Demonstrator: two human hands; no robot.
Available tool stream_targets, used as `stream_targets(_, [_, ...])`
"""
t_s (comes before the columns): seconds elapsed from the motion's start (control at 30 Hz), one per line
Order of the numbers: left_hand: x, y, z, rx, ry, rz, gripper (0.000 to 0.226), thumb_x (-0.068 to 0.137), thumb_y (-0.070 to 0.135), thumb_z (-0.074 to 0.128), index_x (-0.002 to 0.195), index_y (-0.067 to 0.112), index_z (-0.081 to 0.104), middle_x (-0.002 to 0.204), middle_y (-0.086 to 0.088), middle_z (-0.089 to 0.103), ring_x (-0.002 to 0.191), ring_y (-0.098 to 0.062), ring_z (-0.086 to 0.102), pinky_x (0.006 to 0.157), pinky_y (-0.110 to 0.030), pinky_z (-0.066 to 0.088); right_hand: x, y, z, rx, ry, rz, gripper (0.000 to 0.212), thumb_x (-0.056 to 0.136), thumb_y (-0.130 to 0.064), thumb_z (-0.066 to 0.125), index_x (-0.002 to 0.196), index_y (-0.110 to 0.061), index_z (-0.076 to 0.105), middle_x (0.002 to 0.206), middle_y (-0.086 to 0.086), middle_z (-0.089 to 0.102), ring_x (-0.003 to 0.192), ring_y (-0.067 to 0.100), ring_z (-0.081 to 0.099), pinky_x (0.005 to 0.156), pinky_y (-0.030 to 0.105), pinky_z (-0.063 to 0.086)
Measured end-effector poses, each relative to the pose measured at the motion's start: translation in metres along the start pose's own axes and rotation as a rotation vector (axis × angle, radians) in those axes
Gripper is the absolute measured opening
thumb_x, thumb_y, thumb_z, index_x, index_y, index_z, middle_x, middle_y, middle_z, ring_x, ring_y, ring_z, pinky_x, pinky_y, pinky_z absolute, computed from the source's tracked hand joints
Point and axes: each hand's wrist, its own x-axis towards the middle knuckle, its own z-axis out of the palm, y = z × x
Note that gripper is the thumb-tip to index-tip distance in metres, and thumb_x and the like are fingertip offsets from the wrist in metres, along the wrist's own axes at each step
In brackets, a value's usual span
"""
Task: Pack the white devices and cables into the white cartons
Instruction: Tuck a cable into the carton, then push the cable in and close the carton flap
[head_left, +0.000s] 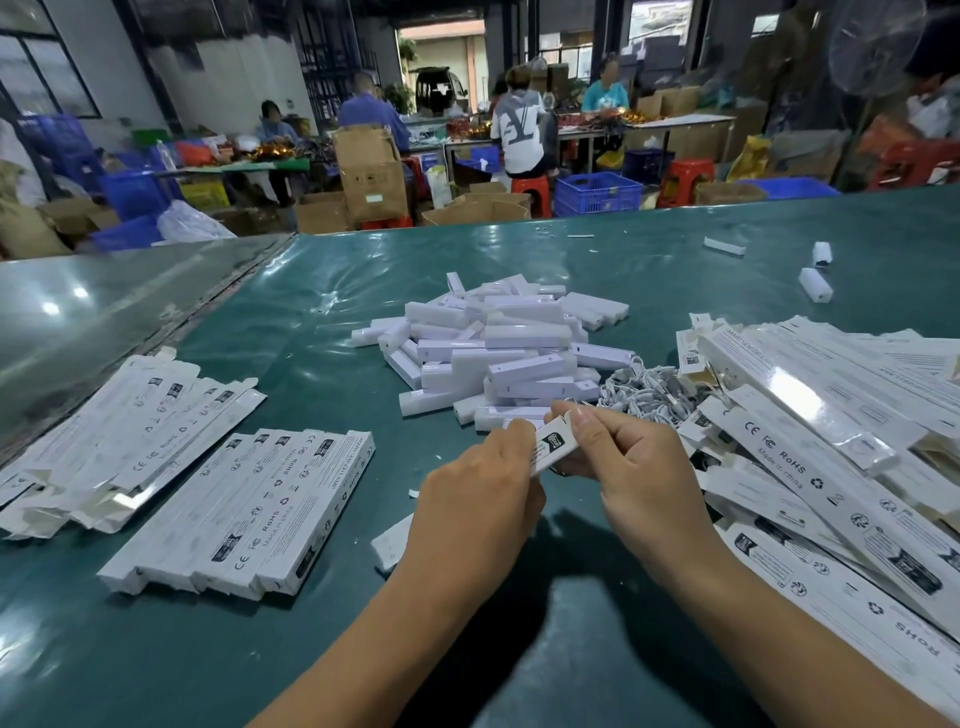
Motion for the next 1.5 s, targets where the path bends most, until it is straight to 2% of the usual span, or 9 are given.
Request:
stream_targets(0.33, [-0.002,0.0,-0.008,0.008,-0.017,0.078,0.018,0.092,0.022,0.052,0.109,0.017,0.048,0.094,0.002,0.059,0.082,-0.026,0.06,0.057,-0.039,0.045,-0.004,0.0,0.001,-0.079,0.062,0.006,0.037,0.094,-0.061,0.043,0.102,-0.046,0.076,0.106,-0.009,0.076,0.104,0.015,0.066,0.087,0.02,0.05])
stream_targets(0.53, [-0.007,0.009,0.003,0.046,-0.098,0.162,0.033,0.1,0.029,0.042,0.13,0.017,0.044,0.109,0.001,0.057,0.094,-0.025,0.061,0.069,-0.042,0.048,-0.009,0.004,0.007,-0.167,-0.157,0.046,0.064,0.094,-0.069,0.038,0.146,-0.035,0.05,0.138,-0.029,0.053,0.13,-0.019,0.042,0.108,0.006,0.031])
stream_targets(0.67, [-0.005,0.008,-0.005,0.006,-0.074,0.146,0.023,0.094,0.026,0.049,0.115,0.018,0.046,0.103,0.002,0.06,0.091,-0.026,0.062,0.065,-0.043,0.048,-0.009,-0.001,0.009,0.116,-0.128,0.12,0.044,0.101,-0.048,0.038,0.13,-0.028,0.064,0.127,-0.016,0.069,0.124,-0.006,0.057,0.108,0.017,0.042])
stream_targets(0.83, [-0.004,0.007,-0.01,-0.003,-0.002,0.206,0.018,0.081,0.018,0.063,0.093,0.016,0.05,0.079,0.001,0.061,0.066,-0.027,0.06,0.049,-0.034,0.039,-0.008,-0.005,0.002,0.15,-0.078,0.15,0.07,0.089,-0.082,0.032,0.133,-0.038,0.064,0.132,-0.028,0.063,0.125,-0.011,0.053,0.107,0.014,0.037])
stream_targets(1.07, [-0.002,0.008,0.002,0.029,0.039,0.226,0.034,0.088,0.022,0.061,0.121,0.014,0.056,0.105,-0.001,0.063,0.092,-0.026,0.064,0.066,-0.043,0.052,-0.007,0.005,0.014,-0.102,-0.023,-0.03,0.031,0.106,-0.03,0.038,0.127,-0.047,0.053,0.118,-0.02,0.07,0.114,-0.005,0.064,0.097,0.013,0.048])
stream_targets(1.2, [0.011,-0.007,-0.004,0.021,0.405,0.186,0.061,0.073,0.046,0.082,0.121,0.015,0.062,0.118,-0.001,0.064,0.108,-0.023,0.059,0.088,-0.04,0.045,0.007,0.006,0.001,0.114,0.259,0.18,0.037,0.109,-0.018,0.035,0.123,-0.043,0.059,0.109,-0.014,0.076,0.096,0.009,0.074,0.068,0.035,0.057])
stream_targets(1.3, [0.009,-0.019,-0.016,-0.529,0.592,-0.17,0.069,0.066,0.055,0.083,0.121,0.029,0.05,0.121,0.009,0.056,0.11,-0.009,0.056,0.093,-0.024,0.04,0.022,0.007,-0.018,0.417,0.518,0.474,0.037,0.103,-0.008,0.042,0.103,-0.031,0.071,0.101,0.002,0.078,0.076,0.019,0.074,0.058,0.035,0.052])
stream_targets(1.37, [0.011,-0.014,-0.019,-1.225,0.328,-0.417,0.078,0.062,0.052,0.086,0.126,0.036,0.046,0.129,0.011,0.057,0.113,-0.006,0.061,0.095,-0.023,0.049,0.019,0.007,-0.014,0.513,0.427,0.588,0.038,0.1,-0.002,0.046,0.095,-0.024,0.076,0.101,0.012,0.077,0.076,0.023,0.074,0.066,0.035,0.059])
stream_targets(1.5, [0.01,-0.014,-0.013,-1.657,0.162,-0.308,0.035,0.08,0.031,0.078,0.11,0.017,0.068,0.111,-0.017,0.073,0.111,-0.03,0.068,0.105,-0.052,0.047,0.003,0.009,0.01,-0.13,0.043,0.315,0.03,0.106,-0.019,0.046,0.097,-0.032,0.071,0.101,-0.005,0.071,0.091,0.009,0.068,0.077,0.026,0.059])
